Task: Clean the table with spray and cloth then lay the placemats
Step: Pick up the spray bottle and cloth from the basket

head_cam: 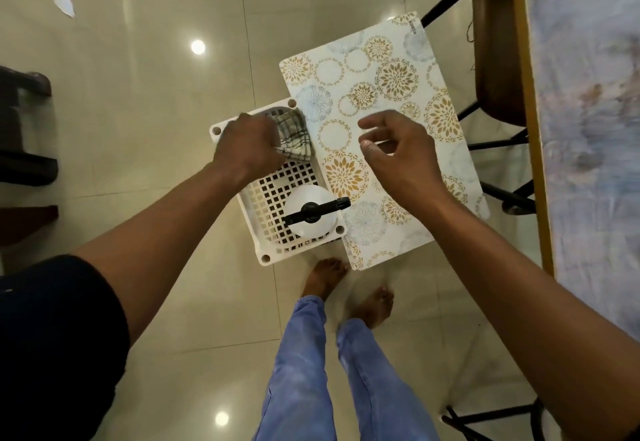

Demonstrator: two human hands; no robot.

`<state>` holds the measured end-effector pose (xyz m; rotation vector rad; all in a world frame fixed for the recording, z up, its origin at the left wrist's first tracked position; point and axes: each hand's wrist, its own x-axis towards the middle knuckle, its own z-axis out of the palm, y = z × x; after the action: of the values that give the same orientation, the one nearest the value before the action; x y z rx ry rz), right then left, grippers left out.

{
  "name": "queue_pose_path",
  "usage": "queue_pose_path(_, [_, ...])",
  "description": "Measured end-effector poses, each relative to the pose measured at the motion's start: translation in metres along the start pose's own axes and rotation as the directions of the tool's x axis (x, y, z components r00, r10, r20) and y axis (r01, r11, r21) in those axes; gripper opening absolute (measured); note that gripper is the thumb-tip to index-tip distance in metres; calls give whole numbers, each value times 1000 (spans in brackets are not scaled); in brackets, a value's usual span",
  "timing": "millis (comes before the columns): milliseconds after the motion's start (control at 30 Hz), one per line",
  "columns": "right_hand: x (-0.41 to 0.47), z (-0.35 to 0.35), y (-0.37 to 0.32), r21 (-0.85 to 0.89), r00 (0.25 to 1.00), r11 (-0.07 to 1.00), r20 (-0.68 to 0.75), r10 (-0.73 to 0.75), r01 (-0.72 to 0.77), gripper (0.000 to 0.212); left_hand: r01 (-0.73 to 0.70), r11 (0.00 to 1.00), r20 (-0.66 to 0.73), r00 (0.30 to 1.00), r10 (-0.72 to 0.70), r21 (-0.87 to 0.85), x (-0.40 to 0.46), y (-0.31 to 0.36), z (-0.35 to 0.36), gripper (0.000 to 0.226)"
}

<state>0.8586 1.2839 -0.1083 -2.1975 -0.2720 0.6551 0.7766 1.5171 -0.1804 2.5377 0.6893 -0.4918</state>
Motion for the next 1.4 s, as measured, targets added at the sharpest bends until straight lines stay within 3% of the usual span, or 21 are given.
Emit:
queue_pose_path(100, [4, -6, -26, 36, 997, 997, -44, -60, 62, 24, 104, 966, 5, 994, -106, -236, 0, 12, -44, 8])
queue_pose_path(200, [3, -8, -53, 26, 994, 994, 2, -110, 110, 27, 154, 862, 35, 987, -157, -483, -14, 30, -84, 13])
queue_pose_path(267, [0, -6, -66, -17, 987, 991, 103, -127, 129, 45, 150, 752, 47, 986, -157, -642, -26, 46, -106, 13])
queue_pose_path(367, [-5, -3, -80, -103, 966, 982, 220, -132, 158, 89, 131, 577, 60, 988, -140, -806, -43, 70, -132, 13])
queue_pose_path(433, [-10, -4, -89, -64, 958, 978, 223, -179, 197, 100, 131, 437, 82, 988, -130, -890, -55, 87, -145, 10])
queue_pose_path(533, [-15, 0, -99, 89, 978, 980, 93, -188, 180, 78, 131, 259, 104, 988, -114, -957, -74, 117, -155, 9])
queue_pose_path(633, [-14, 0, -97, 288, 990, 947, -40, -133, 139, 22, 110, 184, 93, 991, -97, -977, -88, 137, -156, 18])
queue_pose_path(767, [-18, -17, -90, 505, 998, 861, -48, -33, 53, 15, -12, 272, -44, 993, -112, -962, -97, 126, -146, 22])
queue_pose_path(867, [-19, -30, -71, 516, 999, 856, 7, 33, -32, 16, -79, 541, -128, 990, -54, -837, -104, 88, -113, 20])
queue_pose_path(933, [-19, -36, -55, 487, 998, 871, 35, 59, -69, 15, -42, 809, 33, 997, 76, -587, -106, 53, -80, 31])
queue_pose_path(1000, [-21, -42, -40, 462, 992, 878, 74, 98, -122, 14, -44, 941, 288, 946, 147, -337, -112, 27, -51, 59])
queue_pose_path(1100, [-25, -46, -18, 438, 975, 872, 118, 186, -220, 10, -29, 908, 413, 885, 218, -417, -113, 11, -32, 83])
queue_pose_path(1167, [-27, -45, -2, 451, 959, 847, 135, 248, -282, 20, -118, 898, 427, 848, 313, -424, -103, 4, -28, 89])
queue_pose_path(1333, [-36, -37, 21, 472, 930, 803, 135, 342, -364, 36, -91, 897, 560, 753, 345, -432, -84, -9, -26, 68])
queue_pose_path(1400, [-40, -34, 23, 470, 915, 786, 161, 371, -401, 62, -81, 882, 566, 738, 366, -464, -87, -11, -24, 70])
